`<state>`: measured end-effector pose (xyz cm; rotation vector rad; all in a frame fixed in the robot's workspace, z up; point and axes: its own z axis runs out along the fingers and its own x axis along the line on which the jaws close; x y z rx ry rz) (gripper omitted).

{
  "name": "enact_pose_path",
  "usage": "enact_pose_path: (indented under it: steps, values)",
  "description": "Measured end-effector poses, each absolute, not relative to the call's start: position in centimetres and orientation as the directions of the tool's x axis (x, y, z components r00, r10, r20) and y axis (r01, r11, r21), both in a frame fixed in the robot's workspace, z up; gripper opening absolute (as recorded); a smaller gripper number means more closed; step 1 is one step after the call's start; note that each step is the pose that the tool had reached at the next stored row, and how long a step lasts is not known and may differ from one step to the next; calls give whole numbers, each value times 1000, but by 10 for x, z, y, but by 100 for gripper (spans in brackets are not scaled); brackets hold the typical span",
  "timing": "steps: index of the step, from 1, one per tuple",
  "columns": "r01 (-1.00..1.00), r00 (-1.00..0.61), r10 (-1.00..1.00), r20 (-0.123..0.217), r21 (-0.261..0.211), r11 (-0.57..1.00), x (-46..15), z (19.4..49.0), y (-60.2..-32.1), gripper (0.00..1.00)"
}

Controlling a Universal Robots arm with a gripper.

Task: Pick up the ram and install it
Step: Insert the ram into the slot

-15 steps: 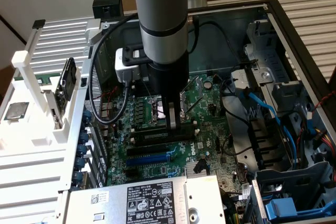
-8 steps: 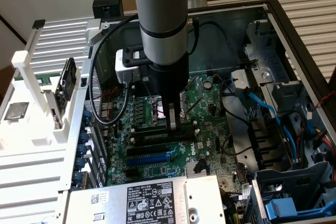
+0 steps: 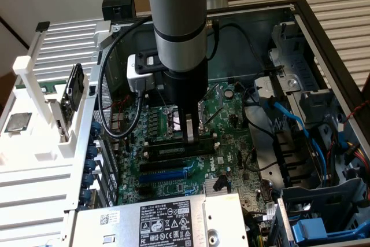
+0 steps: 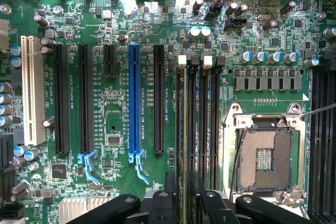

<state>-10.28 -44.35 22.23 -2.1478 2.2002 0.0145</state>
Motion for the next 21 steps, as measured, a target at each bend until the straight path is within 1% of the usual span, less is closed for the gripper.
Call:
enact_pose_path:
  steps: [1, 9, 18, 19, 21]
  values:
    - [-999, -23, -998, -54, -40, 25, -103, 222, -443, 27]
    - [-999, -23, -998, -54, -40, 25, -103, 224, -444, 27]
    - [-999, -23, -998, -57, -40, 25, -105, 239, -444, 27]
    - [-999, -23, -998, -58, -40, 25, -107, 244, -444, 27]
    - [-999, -23, -998, -60, -40, 25, -108, 245, -444, 27]
